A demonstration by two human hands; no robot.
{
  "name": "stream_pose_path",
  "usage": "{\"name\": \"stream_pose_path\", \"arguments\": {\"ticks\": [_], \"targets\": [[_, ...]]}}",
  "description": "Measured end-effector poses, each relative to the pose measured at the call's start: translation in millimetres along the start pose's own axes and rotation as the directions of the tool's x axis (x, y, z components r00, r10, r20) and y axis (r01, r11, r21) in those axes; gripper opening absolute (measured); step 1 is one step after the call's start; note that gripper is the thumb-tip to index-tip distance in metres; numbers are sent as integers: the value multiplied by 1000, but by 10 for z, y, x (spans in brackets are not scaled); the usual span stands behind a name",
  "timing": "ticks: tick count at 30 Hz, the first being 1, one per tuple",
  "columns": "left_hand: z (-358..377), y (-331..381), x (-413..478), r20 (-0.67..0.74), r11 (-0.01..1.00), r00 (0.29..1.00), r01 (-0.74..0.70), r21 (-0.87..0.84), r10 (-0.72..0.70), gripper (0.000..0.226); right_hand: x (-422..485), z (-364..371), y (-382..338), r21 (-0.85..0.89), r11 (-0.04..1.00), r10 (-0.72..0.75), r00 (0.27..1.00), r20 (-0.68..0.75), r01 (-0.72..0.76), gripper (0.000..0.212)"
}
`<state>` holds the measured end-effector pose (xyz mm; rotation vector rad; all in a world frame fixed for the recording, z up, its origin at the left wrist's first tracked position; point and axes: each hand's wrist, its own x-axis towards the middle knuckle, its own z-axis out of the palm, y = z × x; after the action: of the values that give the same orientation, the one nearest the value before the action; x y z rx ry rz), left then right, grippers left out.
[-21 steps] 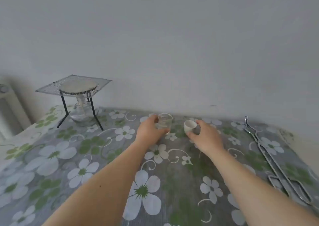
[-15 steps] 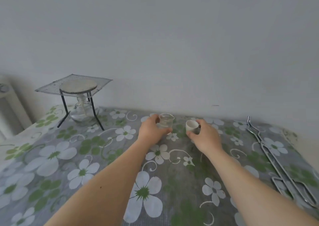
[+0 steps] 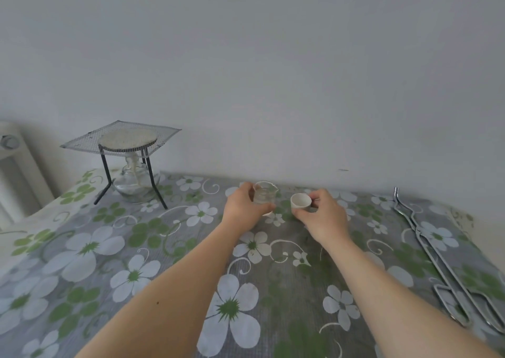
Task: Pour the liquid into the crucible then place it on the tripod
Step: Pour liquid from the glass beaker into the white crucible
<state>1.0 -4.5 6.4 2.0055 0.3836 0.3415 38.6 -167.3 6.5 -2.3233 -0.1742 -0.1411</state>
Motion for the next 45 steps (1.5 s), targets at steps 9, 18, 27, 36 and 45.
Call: {"name": "stream_pose_path", "arguments": {"ticks": [9, 18, 27, 36, 45], "targets": [[-24, 96, -101, 23, 999, 999, -42, -5, 42, 41, -78, -4, 56, 85, 996, 10, 999, 51, -14, 40], [32, 184, -138, 41, 995, 997, -72, 67, 70, 49, -97, -89, 93, 81, 997, 1, 997, 82, -8, 59], [43, 255, -162, 52, 978, 990, -138, 156, 131, 53, -126, -161, 144, 95, 995, 13, 997, 83, -21, 68], [55, 293, -169, 36, 966, 991, -136, 220, 131, 59, -169, -206, 139, 98, 995, 15, 996, 89, -24, 69], [71, 288, -149, 19, 954, 988, -151, 258, 151, 63, -177, -222, 131, 77, 996, 29, 995, 95, -37, 70]]}}
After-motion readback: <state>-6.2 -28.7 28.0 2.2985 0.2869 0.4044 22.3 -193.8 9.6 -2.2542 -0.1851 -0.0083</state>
